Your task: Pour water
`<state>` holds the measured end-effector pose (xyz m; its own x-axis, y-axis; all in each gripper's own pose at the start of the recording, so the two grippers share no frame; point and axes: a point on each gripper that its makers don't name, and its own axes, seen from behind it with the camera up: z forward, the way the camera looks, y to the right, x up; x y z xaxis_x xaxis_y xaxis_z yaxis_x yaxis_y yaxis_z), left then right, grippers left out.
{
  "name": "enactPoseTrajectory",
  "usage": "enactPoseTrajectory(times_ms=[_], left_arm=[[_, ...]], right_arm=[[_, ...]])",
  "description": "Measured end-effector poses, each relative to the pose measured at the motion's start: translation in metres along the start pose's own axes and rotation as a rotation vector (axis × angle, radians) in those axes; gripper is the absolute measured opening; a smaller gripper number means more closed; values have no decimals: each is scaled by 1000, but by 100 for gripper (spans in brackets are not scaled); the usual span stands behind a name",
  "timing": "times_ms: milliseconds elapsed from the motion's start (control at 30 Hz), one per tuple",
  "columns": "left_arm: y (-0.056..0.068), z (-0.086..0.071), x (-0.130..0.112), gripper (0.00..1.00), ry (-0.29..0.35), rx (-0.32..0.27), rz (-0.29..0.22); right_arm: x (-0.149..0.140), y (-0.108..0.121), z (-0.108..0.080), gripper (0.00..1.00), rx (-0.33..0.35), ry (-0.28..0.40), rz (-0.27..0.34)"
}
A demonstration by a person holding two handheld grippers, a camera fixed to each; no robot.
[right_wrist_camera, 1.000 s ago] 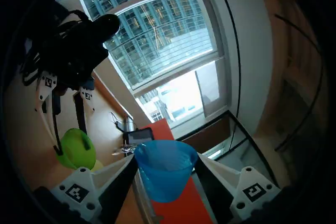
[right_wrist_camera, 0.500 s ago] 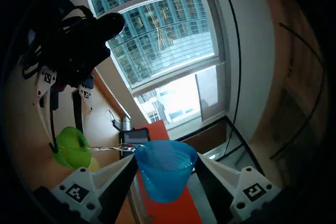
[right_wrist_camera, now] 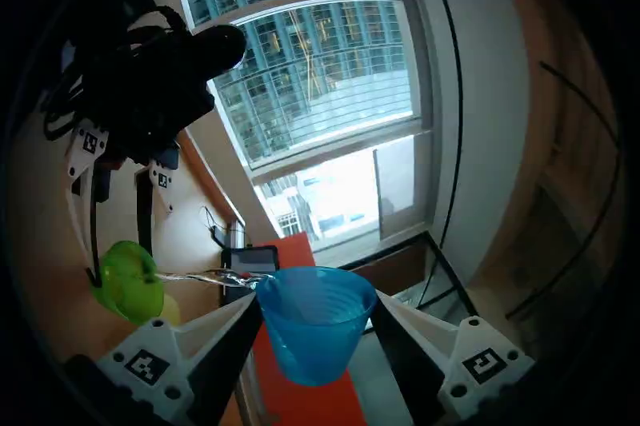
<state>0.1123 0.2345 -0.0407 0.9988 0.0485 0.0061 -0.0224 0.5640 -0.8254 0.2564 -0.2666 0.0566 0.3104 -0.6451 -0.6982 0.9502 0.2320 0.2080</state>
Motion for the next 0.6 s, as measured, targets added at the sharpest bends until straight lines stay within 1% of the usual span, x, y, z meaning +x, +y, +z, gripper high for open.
enactPoseTrajectory(times_ms=[300, 600], left_arm=[[1, 2, 2, 86, 1, -4, 1], [5, 3, 1, 86, -2, -11, 6]], right_arm=[[3, 5, 1, 92, -5, 6, -55], [4, 8, 2, 91, -12, 11, -117]])
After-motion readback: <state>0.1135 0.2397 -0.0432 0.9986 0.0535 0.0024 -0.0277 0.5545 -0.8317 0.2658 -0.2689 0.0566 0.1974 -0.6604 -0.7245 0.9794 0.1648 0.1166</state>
